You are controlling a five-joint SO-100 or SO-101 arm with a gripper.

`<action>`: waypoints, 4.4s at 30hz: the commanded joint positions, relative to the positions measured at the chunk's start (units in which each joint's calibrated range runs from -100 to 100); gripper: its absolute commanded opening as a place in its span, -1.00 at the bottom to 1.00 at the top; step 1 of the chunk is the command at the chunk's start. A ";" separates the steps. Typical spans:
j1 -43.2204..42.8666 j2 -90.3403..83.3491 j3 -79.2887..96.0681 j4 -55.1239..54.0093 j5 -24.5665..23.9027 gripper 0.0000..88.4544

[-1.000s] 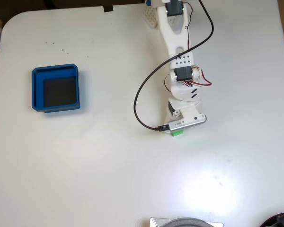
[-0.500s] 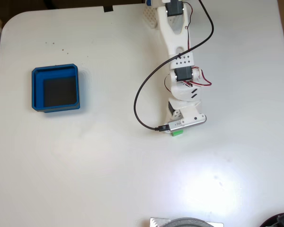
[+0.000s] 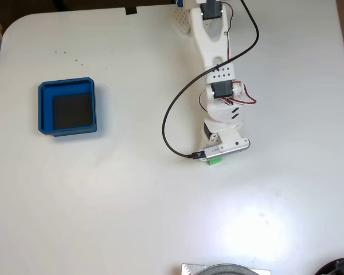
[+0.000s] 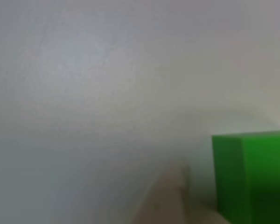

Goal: Pick up green cube and drop it in the blue box

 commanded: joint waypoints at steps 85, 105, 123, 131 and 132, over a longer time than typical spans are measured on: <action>25.17 -22.72 -3.57 -0.67 -0.24 -0.95; 39.67 -22.97 -3.57 -0.75 -10.55 -0.95; 47.00 -19.71 -3.48 -0.84 -11.48 -0.94; 47.08 -14.86 -3.57 -1.00 -11.28 -0.94; 47.08 -14.35 -3.57 -1.00 -11.28 -0.93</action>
